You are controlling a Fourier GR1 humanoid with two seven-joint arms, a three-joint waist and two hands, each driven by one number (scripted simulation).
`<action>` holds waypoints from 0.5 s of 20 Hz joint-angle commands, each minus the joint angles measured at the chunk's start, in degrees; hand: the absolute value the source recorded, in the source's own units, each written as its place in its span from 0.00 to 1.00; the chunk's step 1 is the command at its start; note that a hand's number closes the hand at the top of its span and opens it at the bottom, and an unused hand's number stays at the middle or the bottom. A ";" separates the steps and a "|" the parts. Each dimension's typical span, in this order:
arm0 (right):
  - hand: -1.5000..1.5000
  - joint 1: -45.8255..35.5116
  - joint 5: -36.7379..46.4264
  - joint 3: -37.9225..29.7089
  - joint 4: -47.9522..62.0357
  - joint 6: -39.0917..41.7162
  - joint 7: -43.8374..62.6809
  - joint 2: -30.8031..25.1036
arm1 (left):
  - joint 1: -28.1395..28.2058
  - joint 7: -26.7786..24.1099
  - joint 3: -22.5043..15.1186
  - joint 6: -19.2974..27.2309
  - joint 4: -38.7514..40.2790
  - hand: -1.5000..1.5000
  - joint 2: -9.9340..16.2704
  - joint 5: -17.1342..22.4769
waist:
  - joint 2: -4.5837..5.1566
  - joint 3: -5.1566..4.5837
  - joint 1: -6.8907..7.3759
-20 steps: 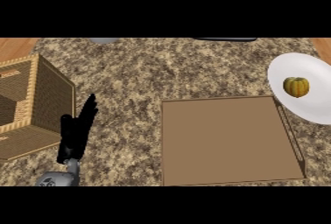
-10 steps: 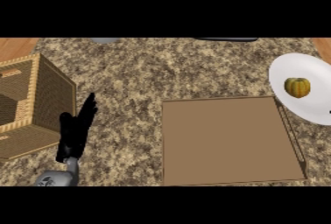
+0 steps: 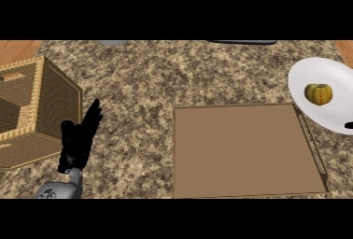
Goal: Pick the squash from the tray and place it in the plate
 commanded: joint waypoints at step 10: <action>0.00 2.15 -0.03 -0.15 0.32 -1.95 -2.55 -1.67 | -2.50 -0.52 1.12 -0.52 2.63 0.50 0.07 0.09 | 0.46 0.09 0.07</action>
